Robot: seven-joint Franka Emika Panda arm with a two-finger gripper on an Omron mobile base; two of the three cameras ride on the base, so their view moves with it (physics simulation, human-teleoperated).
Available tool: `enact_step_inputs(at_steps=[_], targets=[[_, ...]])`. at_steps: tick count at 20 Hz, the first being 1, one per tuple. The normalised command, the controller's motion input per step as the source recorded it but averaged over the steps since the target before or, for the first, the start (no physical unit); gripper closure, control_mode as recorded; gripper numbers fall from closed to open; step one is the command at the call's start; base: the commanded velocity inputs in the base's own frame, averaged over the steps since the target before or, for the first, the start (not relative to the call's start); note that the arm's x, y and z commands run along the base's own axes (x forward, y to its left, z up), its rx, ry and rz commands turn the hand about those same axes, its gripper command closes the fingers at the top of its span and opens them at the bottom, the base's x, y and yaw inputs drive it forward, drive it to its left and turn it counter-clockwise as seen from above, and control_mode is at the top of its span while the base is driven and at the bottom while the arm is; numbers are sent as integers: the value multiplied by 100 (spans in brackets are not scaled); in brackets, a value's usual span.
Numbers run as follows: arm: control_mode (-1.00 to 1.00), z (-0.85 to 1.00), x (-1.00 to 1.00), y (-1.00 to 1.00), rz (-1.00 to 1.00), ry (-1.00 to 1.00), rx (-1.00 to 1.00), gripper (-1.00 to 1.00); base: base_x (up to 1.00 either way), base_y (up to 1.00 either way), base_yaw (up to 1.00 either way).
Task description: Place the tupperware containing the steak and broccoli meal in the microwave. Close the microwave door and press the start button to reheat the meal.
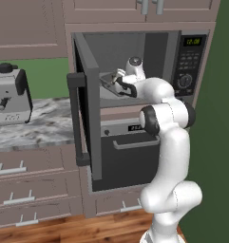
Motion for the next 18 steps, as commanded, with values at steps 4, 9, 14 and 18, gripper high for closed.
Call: enact_step_inputs(at_steps=[4,9,14,18], targets=[[-100,0,38,35,0,0,0,-100,0,0,0],[-100,0,-15,11,-5,-2,-1,-100,0,0,0],[-100,0,-86,0,-10,-14,0,-100,0,0,0],[-100,0,-100,0,-8,-14,0,-100,0,0,0]])
